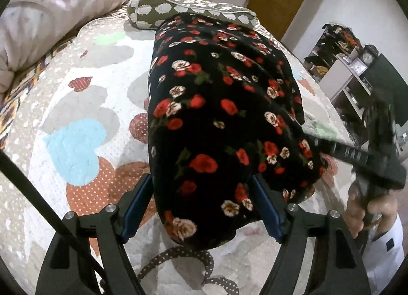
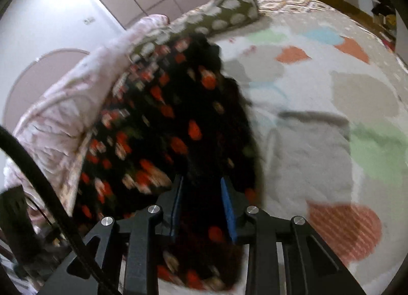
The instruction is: Fold large clothes
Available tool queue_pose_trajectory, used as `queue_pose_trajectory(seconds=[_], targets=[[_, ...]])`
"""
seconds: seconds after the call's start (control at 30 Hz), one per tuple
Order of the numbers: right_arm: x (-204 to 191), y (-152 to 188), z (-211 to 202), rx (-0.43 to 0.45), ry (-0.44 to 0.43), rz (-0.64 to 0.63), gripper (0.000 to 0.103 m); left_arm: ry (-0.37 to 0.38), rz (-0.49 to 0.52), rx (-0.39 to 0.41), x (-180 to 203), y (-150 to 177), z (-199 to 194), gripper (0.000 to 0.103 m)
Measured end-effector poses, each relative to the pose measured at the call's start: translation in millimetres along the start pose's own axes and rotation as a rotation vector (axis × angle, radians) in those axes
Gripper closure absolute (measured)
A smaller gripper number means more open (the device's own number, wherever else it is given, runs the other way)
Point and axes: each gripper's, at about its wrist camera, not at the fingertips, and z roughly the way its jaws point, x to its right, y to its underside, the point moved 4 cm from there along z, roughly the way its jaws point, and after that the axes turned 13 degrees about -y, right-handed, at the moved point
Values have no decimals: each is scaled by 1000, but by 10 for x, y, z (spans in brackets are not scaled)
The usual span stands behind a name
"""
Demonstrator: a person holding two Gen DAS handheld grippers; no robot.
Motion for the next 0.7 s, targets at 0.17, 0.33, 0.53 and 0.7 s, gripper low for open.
queue_pose_trajectory(seconds=[0.17,0.33,0.53,0.7], targets=[[227,118,-72,16,-40,81,76,4,-19,-9,3,51,29,25],[-95,69,-339,141,55,-39,73,14,-20,-22,-19,133,-42,25],[-563,-55,-462,276,13,-161,73,45,-48,-15,-28,398,-279,25],[-541,-43,-78,170,-17,-129,73,-32,-18,37,-12,583,-458,24]])
